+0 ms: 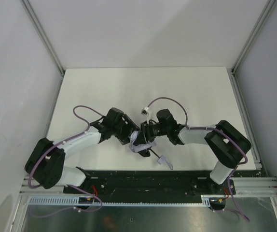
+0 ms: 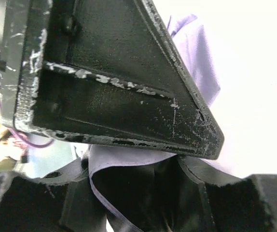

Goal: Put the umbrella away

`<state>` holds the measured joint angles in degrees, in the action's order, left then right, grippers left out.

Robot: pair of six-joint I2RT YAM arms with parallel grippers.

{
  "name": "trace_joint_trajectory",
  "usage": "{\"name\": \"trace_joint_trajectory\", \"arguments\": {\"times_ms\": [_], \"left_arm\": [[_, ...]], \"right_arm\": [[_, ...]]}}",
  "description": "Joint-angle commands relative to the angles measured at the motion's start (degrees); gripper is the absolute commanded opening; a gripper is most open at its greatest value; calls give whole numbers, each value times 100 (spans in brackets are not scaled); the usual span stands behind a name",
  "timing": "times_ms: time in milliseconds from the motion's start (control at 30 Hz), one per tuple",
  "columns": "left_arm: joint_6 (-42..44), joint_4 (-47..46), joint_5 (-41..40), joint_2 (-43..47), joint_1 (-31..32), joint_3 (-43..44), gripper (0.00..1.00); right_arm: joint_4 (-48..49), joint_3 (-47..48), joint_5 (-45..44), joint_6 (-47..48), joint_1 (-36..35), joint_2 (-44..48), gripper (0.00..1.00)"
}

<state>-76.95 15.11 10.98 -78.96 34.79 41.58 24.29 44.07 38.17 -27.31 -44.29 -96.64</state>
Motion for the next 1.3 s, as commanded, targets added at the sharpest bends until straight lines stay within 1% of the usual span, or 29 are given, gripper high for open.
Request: {"name": "trace_joint_trajectory", "arguments": {"times_ms": [0, 100, 167, 233, 333, 400, 433, 467, 533, 567, 633, 767, 833, 933, 1000, 1100, 1167, 1267], "left_arm": [[349, -212, 54, 416, 81, -95, 75], [407, -348, 61, 573, 81, -133, 73], [408, -454, 86, 671, 79, -139, 67], [422, -579, 123, 770, 78, -139, 53], [394, -761, 93, 978, 87, -151, 26], [381, -827, 32, 1119, 89, -140, 8], [355, -831, -1, 1190, 90, -136, 4], [307, -837, -31, 1256, 85, -139, 2], [194, -831, -80, 1316, 82, -119, 1], [130, -820, -75, 1319, 77, -104, 0], [14, -763, -43, 1275, 71, -66, 0], [-247, -581, 29, 1105, 71, 70, 0], [-359, -505, 78, 1010, 76, 151, 0], [-452, -387, 158, 917, 78, 304, 0], [-479, -281, 141, 935, 85, 402, 0], [-615, -168, 108, 1038, 87, 460, 0], [-711, -132, 135, 1123, 89, 481, 0], [-807, -124, 218, 1240, 121, 507, 0]], "right_arm": [[1504, 57, 820, -1239, 174, 166, 0], [2389, 57, 1371, -2138, 254, -105, 0], [2965, 57, 1661, -2694, 309, -299, 0], [3518, 57, 1870, -3222, 332, -484, 0], [4008, 24, 1950, -3692, 345, -586, 0], [3807, 16, 1894, -3638, 367, -521, 0], [3563, 15, 1807, -3464, 377, -403, 4], [3204, 14, 1693, -3201, 377, -247, 12], [2356, 29, 1405, -2542, 340, 129, 34], [1862, 56, 1224, -2178, 306, 335, 43], [702, 202, 877, -1366, 182, 705, 55], [-1298, 710, 87, 58, -250, 1151, 68], [-1977, 902, -404, 595, -485, 1232, 72], [-2688, 1085, -1236, 1135, -757, 1218, 76], [-2936, 1156, -1667, 1288, -897, 1139, 77], [-2945, 1179, -1902, 1288, -991, 904, 79], [-2763, 1173, -1827, 1175, -997, 706, 81], [-2089, 1166, -1444, 849, -968, 479, 86]]}}
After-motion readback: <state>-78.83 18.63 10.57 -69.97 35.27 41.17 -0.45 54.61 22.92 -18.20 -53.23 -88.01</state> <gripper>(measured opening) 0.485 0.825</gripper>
